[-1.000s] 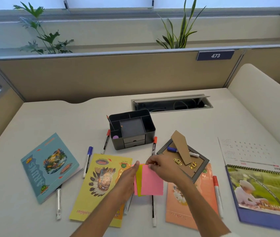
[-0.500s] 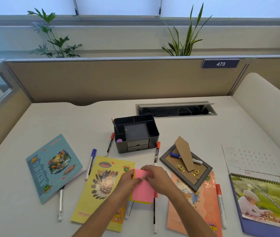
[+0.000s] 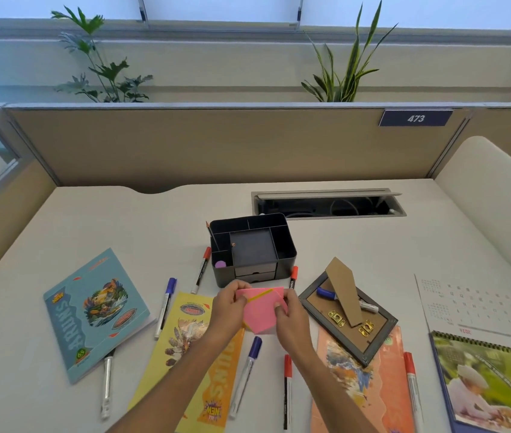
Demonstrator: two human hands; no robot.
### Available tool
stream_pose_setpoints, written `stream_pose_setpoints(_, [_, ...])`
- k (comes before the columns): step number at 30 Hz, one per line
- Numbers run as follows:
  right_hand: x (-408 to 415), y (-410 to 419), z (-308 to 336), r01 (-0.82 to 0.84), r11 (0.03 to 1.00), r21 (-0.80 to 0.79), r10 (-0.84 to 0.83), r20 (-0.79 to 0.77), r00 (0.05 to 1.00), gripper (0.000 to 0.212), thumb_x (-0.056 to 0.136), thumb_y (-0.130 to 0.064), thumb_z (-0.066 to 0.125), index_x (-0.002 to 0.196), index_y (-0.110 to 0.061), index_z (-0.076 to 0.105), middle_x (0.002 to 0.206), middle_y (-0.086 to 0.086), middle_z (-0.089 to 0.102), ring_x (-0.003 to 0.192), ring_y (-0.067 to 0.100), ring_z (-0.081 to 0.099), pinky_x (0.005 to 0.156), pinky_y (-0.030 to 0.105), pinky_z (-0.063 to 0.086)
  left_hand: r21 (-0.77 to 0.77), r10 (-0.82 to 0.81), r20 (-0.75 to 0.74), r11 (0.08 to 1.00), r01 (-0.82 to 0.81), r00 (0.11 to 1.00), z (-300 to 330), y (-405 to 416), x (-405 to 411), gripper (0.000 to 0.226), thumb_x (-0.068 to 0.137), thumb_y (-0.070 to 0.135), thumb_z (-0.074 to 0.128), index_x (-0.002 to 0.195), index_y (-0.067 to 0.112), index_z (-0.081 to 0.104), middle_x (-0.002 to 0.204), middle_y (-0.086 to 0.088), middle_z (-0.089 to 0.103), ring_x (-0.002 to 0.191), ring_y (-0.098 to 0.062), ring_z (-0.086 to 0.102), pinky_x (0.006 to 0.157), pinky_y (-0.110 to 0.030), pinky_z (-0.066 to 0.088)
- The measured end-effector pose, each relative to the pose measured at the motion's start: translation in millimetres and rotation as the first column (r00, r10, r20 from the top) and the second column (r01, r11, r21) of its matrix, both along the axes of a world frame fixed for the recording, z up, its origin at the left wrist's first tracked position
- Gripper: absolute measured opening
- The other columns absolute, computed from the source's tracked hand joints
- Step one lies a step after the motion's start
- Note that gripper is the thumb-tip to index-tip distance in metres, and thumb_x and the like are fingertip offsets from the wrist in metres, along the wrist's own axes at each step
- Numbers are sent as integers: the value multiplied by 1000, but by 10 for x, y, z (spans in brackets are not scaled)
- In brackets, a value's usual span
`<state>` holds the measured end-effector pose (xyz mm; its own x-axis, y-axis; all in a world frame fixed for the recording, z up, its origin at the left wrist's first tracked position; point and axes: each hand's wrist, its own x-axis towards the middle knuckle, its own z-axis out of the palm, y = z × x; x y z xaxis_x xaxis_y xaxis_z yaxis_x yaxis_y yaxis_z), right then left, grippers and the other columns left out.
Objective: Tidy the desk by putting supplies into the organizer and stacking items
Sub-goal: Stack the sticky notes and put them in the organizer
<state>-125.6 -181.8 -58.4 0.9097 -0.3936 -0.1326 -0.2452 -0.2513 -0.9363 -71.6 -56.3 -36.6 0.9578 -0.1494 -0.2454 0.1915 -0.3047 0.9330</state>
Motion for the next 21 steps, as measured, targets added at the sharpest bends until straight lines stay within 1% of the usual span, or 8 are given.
stream_pose_setpoints(2, [59,21,-37,35,999,-20,-34,27,999,13,99,-17,46,103,-30,49,99,-7,59,95,12,60,75,32,57,47,-9,78,999,5,997,28,-62,57,21,94,3,47,92,17,62,94,1,64,85,-12,57,59,-16,44])
stream_pose_setpoints(4, [111,22,-49,84,996,35,-86,51,995,15,100,-17,45,103,-32,48,100,-6,60,96,11,61,74,30,58,26,-14,129,1000,10,992,46,-127,85,18,95,6,48,92,17,62,93,2,64,84,-8,57,58,-10,44])
stream_pose_setpoints(7, [155,-6,-47,139,976,166,-152,69,986,16,101,-17,44,104,-31,50,102,-3,60,98,10,60,72,24,55,-35,-17,161,999,23,987,58,-193,119,15,93,10,55,96,23,61,95,6,63,89,-6,58,65,-14,51])
stream_pose_setpoints(10, [173,-48,-99,161,957,242,-181,65,981,14,102,-18,42,109,-27,50,103,-1,58,100,11,59,73,23,55,-61,-53,161,996,64,985,26,-186,183,33,87,0,60,106,27,58,103,5,61,98,-9,58,74,-22,56])
stream_pose_setpoints(13, [188,-65,-160,142,971,193,-160,82,984,12,102,-21,41,107,-28,49,103,0,58,99,13,59,74,25,56,-52,-51,133,997,58,990,-32,-157,243,44,81,-13,55,103,24,60,101,4,63,98,-10,59,75,-22,56])
stream_pose_setpoints(17, [219,-79,-165,85,991,100,-96,117,988,16,99,-10,47,107,-23,50,100,1,60,94,12,60,67,20,53,-24,-2,154,1000,5,988,-116,-133,302,39,79,-13,58,91,24,66,91,6,67,91,-12,62,76,-25,56])
stream_pose_setpoints(19, [236,-91,-167,72,994,86,-81,111,991,24,95,-4,52,107,-24,51,101,-1,61,95,11,61,66,18,53,-31,-1,148,1000,6,989,-130,-133,310,42,78,-12,59,91,28,65,92,6,67,91,-10,62,77,-26,56])
stream_pose_setpoints(21, [251,-95,-190,73,994,80,-80,84,993,23,93,-6,56,106,-25,54,102,-4,63,98,11,62,69,19,55,-43,-9,132,999,15,991,-144,-139,310,48,77,-13,60,94,32,62,95,6,66,93,-10,62,77,-25,56])
